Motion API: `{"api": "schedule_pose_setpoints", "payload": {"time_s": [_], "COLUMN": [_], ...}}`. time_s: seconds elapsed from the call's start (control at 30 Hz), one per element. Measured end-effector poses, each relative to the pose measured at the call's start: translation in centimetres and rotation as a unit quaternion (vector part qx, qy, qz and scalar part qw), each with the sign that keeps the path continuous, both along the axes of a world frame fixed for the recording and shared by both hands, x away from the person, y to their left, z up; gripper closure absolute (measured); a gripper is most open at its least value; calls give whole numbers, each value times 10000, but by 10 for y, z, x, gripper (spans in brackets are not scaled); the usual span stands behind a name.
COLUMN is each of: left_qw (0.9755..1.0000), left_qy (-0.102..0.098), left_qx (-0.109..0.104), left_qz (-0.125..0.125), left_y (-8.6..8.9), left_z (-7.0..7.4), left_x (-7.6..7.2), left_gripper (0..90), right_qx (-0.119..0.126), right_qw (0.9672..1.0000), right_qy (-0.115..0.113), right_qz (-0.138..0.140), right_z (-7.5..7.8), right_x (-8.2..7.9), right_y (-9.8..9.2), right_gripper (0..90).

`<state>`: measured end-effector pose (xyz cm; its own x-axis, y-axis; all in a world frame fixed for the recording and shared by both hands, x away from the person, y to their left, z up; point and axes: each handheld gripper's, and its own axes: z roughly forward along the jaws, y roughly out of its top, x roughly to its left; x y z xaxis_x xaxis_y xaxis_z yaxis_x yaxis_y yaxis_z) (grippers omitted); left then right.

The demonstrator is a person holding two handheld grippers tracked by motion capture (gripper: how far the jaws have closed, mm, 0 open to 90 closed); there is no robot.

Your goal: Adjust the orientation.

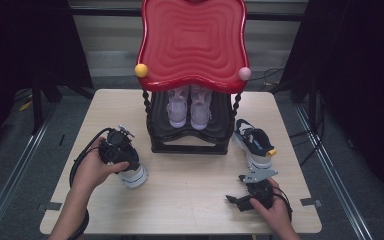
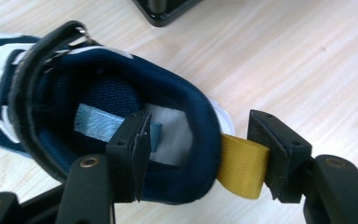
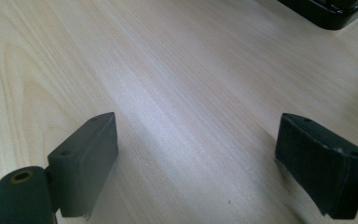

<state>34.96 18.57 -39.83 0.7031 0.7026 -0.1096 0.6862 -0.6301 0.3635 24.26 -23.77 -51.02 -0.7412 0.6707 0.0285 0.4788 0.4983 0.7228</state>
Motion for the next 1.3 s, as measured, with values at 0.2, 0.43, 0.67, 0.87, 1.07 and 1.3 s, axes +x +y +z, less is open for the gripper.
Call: {"api": "schedule_pose_setpoints", "payload": {"time_s": [0.2, 0.43, 0.67, 0.87, 1.07, 1.3], "left_qw": [9988, 9923, 9862, 9845, 9847, 9848], "left_qy": [195, 585, 846, 892, 881, 893], "left_qx": [323, 803, 1037, 1079, 1091, 1080], "left_qz": [-303, -742, -978, -1054, -1030, -1027], "left_y": [-5, -15, -23, -27, -26, -29], "left_z": [-1, -8, -13, -16, -16, -17], "left_x": [3, 12, 16, 17, 18, 18], "left_gripper": [418, 474, 539, 564, 568, 576], "right_qx": [0, -1, -1, -1, -1, 6], "right_qw": [10000, 10000, 10000, 10000, 10000, 10000], "right_qy": [2, 3, 1, 6, 8, 10], "right_qz": [1, 5, 9, 7, 8, 7], "right_z": [0, 0, 0, 0, 0, 0], "right_x": [0, 0, 0, 0, 0, 0], "right_y": [0, 0, 0, 0, 0, 0], "right_gripper": [127, 126, 126, 126, 127, 127]}}
